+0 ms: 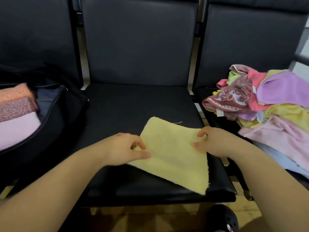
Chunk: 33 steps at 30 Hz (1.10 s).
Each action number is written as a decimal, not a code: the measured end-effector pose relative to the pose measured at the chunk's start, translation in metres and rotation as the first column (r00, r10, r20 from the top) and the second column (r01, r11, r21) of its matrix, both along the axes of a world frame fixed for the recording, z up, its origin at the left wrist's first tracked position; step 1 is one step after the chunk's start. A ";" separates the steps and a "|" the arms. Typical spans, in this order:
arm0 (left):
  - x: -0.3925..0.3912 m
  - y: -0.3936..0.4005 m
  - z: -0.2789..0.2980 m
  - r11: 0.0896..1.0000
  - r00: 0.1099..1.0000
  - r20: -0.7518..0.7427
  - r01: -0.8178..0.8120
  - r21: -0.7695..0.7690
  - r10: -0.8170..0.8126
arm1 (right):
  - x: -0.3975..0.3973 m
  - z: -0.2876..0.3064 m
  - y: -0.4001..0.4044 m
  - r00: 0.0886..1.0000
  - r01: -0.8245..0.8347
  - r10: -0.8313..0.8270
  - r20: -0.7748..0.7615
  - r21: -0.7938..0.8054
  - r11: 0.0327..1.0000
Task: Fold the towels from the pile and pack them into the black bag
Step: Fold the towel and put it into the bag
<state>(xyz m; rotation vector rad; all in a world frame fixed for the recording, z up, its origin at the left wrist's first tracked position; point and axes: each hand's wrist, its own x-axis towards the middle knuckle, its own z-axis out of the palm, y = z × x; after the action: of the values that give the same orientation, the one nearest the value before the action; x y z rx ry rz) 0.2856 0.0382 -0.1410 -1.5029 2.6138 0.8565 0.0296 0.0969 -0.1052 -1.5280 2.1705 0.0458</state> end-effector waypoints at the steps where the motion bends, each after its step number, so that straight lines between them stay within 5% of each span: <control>1: 0.003 0.006 0.004 0.999 0.998 0.036 0.045 0.001 -0.045 | 0.000 -0.001 0.001 0.999 -0.026 0.025 -0.027 -0.048 0.999; 6: 0.020 0.024 -0.003 0.925 0.959 0.078 0.284 -0.252 -0.273 | 0.010 -0.003 0.022 0.969 -0.195 0.234 0.079 -0.333 0.923; 10: 0.029 0.027 -0.025 0.877 0.949 -0.038 0.274 -0.394 -0.314 | 0.020 -0.013 0.039 0.920 -0.300 0.346 0.184 -0.238 0.924; 14: 0.041 0.027 -0.026 0.890 0.960 -0.135 0.168 -0.424 -0.246 | 0.017 -0.021 0.045 0.908 -0.376 0.403 0.118 -0.198 0.905; 19: 0.044 0.042 -0.007 0.985 0.918 -0.394 -0.019 -0.171 -0.050 | 0.022 -0.024 0.050 0.900 -0.424 0.436 0.029 -0.178 0.888; 25: 0.051 0.033 -0.005 0.958 0.796 -0.533 -0.249 0.144 0.287 | 0.026 -0.022 0.040 0.913 -0.378 0.405 0.043 -0.286 0.881; 33: 0.044 0.013 -0.001 0.875 0.755 -0.471 -0.478 0.081 0.456 | 0.039 -0.016 0.017 0.924 -0.156 0.259 0.280 -0.342 0.927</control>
<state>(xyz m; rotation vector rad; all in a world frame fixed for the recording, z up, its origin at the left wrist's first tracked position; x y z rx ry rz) 0.3300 0.0513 -0.1424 -2.2802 2.5828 1.3761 0.0685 0.1136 -0.1213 -1.7951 1.8089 -0.4694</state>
